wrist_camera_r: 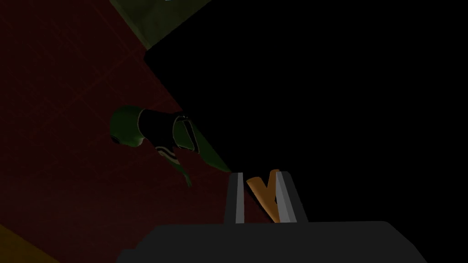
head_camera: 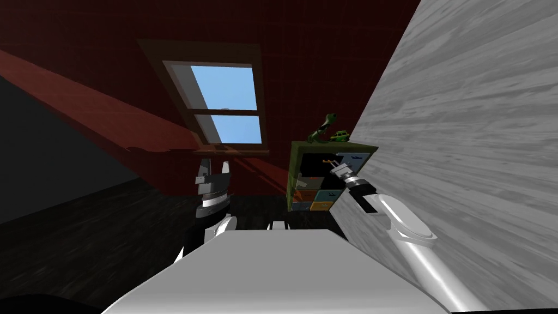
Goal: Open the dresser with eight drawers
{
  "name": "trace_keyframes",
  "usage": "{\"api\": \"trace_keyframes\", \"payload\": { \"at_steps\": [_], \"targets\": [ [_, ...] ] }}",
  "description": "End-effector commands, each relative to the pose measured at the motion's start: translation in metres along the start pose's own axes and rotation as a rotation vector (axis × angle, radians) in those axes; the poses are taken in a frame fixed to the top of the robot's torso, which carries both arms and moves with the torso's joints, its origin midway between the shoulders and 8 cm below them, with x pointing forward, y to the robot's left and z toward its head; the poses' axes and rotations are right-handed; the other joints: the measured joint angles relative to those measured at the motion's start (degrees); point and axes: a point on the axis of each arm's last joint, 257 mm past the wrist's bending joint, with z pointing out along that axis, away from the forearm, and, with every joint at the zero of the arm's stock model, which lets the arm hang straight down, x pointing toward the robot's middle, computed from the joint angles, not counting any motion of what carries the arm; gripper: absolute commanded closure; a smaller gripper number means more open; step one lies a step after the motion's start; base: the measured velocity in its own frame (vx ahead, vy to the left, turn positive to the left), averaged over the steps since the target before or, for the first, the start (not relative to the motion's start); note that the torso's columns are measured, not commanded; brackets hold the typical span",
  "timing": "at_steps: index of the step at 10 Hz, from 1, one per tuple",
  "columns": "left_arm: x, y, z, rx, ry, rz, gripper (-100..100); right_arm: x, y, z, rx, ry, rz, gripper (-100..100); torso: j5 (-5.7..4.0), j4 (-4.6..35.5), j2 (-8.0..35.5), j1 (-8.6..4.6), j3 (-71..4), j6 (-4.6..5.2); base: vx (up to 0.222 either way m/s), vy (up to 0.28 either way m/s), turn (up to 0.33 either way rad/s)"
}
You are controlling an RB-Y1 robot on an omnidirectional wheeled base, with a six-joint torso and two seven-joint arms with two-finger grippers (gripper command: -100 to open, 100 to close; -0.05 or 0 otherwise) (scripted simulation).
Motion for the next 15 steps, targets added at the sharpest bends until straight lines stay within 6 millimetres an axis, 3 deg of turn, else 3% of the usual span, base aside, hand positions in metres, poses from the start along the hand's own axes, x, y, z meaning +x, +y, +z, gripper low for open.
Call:
{"api": "trace_keyframes", "payload": {
  "at_steps": [1, 2, 6, 7, 15],
  "targets": [
    [0.000, 0.000, 0.000, 0.000, 0.000, 0.000, 0, 0.008, -0.004, -0.001, 0.009, 0.018, 0.073, 100, 0.00, 0.0, 0.0, -0.03, 0.0, 0.00, -0.009, -0.002, 0.002],
    [0.000, 0.000, 0.000, 0.000, 0.000, 0.000, 0, -0.004, 0.001, -0.005, -0.018, -0.002, -0.053, 100, 0.03, 0.0, 0.0, 0.02, 0.0, 0.01, -0.043, 0.048, -0.061],
    [0.000, 0.000, 0.000, 0.000, 0.000, 0.000, 0, -0.013, 0.002, -0.014, -0.043, -0.011, -0.214, 100, 0.19, -0.2, -0.3, 0.84, -0.2, -0.54, -0.061, 0.046, -0.074],
    [0.000, 0.000, 0.000, 0.000, 0.000, 0.000, 0, -0.008, -0.014, -0.009, -0.032, -0.009, -0.179, -100, 0.22, -0.3, -0.4, 0.98, -0.2, -0.63, -0.025, 0.049, -0.070],
    [0.000, 0.000, 0.000, 0.000, 0.000, 0.000, 0, -0.009, -0.062, 0.005, -0.041, -0.032, -0.168, -100, 0.29, -0.1, -0.1, 0.83, -0.1, -0.43, 0.019, 0.042, -0.035]
  ]
}}
